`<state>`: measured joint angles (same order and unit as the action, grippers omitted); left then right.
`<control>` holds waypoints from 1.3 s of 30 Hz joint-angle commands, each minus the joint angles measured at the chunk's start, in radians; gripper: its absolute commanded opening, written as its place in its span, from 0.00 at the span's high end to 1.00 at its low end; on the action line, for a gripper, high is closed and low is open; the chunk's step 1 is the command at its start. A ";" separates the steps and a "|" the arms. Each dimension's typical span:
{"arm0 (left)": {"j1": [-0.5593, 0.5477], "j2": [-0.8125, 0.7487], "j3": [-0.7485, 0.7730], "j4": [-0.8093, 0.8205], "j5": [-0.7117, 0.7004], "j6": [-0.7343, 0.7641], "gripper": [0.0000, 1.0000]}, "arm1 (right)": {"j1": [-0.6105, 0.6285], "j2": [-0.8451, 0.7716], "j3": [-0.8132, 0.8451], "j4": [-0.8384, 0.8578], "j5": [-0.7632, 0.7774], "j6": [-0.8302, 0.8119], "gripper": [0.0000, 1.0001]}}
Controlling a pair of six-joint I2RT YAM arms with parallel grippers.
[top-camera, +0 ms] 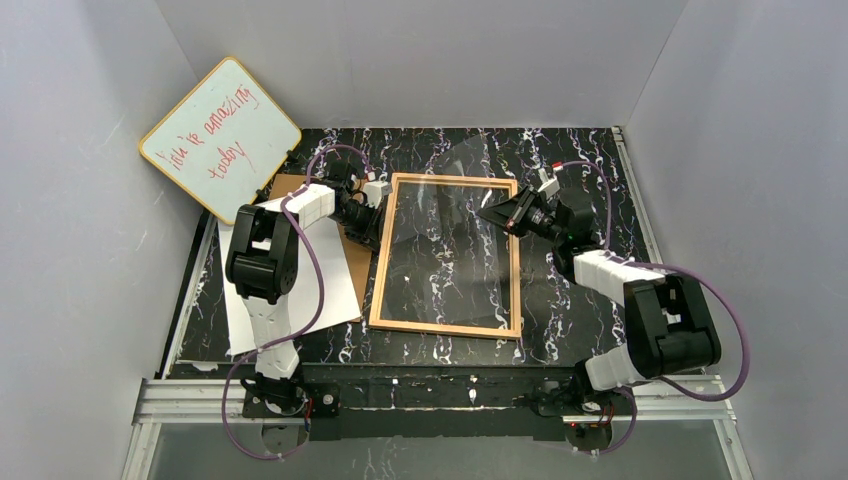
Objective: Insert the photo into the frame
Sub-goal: Place the photo frame item in the photo frame.
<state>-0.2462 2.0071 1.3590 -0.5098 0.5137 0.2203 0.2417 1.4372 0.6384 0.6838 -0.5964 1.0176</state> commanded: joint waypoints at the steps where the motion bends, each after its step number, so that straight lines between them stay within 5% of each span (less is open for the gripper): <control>1: -0.018 0.041 -0.017 -0.057 -0.042 0.026 1.00 | -0.001 0.031 -0.002 0.148 -0.064 0.085 0.99; 13: -0.016 0.035 -0.021 -0.059 -0.033 0.027 1.00 | -0.005 0.134 -0.020 0.450 -0.071 0.423 0.99; 39: 0.028 0.033 -0.010 -0.073 0.025 0.004 1.00 | 0.020 0.063 0.009 0.402 0.000 0.516 0.99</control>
<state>-0.2302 2.0113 1.3590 -0.5159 0.5472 0.2234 0.2451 1.5650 0.5999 1.0504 -0.6071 1.5162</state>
